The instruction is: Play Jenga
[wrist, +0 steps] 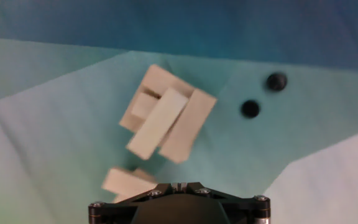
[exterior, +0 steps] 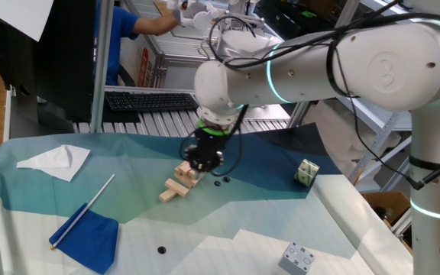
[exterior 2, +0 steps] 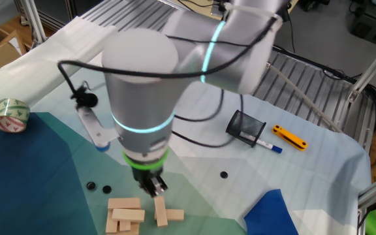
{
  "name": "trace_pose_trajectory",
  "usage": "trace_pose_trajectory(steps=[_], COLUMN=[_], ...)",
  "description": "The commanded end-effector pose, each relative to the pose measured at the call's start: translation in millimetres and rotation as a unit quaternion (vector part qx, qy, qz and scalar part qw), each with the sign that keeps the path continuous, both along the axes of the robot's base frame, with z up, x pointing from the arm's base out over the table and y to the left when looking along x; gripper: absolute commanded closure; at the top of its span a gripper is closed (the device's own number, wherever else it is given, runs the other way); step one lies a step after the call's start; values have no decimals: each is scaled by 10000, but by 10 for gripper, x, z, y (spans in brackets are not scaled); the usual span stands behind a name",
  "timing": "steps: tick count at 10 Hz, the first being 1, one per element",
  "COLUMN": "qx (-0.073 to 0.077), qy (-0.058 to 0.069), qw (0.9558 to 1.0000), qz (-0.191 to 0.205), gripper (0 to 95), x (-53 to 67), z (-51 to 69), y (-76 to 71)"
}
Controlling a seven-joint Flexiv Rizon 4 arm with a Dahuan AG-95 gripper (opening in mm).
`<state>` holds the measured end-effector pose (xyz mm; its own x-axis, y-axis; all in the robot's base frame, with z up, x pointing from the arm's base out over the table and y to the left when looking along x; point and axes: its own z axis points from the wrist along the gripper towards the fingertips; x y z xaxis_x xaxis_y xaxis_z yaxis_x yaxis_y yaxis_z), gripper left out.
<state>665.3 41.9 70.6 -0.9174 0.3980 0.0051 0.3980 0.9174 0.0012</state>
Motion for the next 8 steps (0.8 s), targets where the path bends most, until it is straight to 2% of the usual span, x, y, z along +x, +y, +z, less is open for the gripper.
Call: trace_pose_trajectory(steps=[1, 2, 3, 5, 8], qx=[-5, -18, -129, -195, -360], qy=[37, 31, 13, 50, 7], qw=[9997, 9996, 9993, 9994, 9988], qz=[258, 286, 351, 268, 318], gripper=[950, 950, 950, 950, 950], x=[49, 49, 46, 41, 71], z=[4, 9, 11, 19, -36], y=[-245, -255, -258, -284, -400])
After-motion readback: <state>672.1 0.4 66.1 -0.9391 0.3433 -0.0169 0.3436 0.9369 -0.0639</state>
